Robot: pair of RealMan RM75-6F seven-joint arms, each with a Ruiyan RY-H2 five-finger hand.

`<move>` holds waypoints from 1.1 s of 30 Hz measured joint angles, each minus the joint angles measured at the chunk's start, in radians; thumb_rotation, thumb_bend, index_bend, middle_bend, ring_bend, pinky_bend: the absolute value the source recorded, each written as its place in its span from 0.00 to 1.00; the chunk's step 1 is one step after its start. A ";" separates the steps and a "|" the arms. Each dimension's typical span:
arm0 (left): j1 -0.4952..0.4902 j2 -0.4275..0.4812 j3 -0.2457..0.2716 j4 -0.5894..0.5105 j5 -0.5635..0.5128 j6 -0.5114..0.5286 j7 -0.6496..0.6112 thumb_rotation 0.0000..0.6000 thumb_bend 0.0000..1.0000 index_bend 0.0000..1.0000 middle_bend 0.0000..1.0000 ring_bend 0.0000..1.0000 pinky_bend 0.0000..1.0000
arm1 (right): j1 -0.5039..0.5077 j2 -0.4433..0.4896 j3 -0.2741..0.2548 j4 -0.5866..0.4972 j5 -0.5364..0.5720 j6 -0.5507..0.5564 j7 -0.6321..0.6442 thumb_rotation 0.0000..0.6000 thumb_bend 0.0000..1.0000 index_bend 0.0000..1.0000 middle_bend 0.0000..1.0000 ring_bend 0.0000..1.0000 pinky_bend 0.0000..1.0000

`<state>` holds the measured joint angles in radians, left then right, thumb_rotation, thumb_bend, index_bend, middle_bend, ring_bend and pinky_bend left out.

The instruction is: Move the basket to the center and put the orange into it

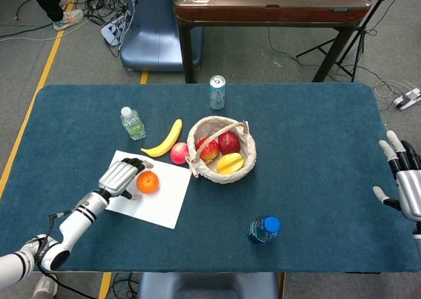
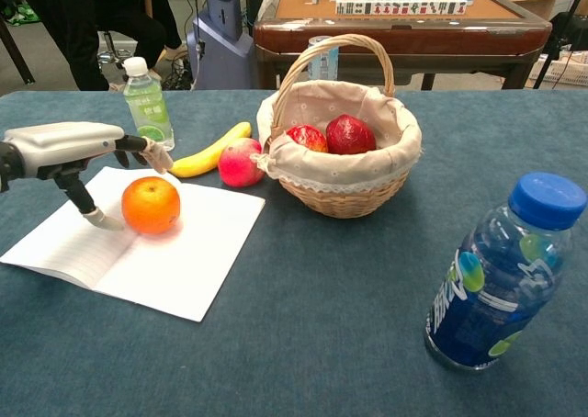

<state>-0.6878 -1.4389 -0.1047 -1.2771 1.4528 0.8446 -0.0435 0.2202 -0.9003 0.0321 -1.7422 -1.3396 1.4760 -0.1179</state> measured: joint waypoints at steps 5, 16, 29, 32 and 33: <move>0.001 -0.041 -0.002 0.037 -0.009 0.033 -0.004 1.00 0.12 0.40 0.33 0.41 0.56 | -0.015 0.002 0.012 0.010 0.001 -0.005 0.017 1.00 0.21 0.00 0.00 0.01 0.23; 0.014 -0.099 -0.005 0.108 0.019 0.150 -0.082 1.00 0.12 0.50 0.52 0.57 0.70 | -0.037 -0.004 0.026 0.033 -0.001 -0.026 0.045 1.00 0.21 0.00 0.00 0.01 0.23; 0.028 -0.016 -0.032 -0.087 0.077 0.294 -0.135 1.00 0.12 0.50 0.53 0.56 0.70 | -0.051 -0.014 0.044 0.057 -0.005 -0.050 0.069 1.00 0.21 0.00 0.00 0.01 0.23; 0.024 -0.003 -0.031 -0.150 0.090 0.297 -0.119 1.00 0.12 0.50 0.53 0.56 0.70 | -0.054 -0.015 0.048 0.061 -0.008 -0.052 0.073 1.00 0.21 0.00 0.00 0.01 0.23; 0.021 0.000 -0.031 -0.168 0.092 0.295 -0.109 1.00 0.12 0.50 0.53 0.56 0.70 | -0.055 -0.015 0.048 0.061 -0.009 -0.053 0.074 1.00 0.21 0.00 0.00 0.02 0.23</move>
<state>-0.6667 -1.4390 -0.1356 -1.4449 1.5450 1.1401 -0.1522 0.1651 -0.9155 0.0804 -1.6809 -1.3486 1.4233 -0.0434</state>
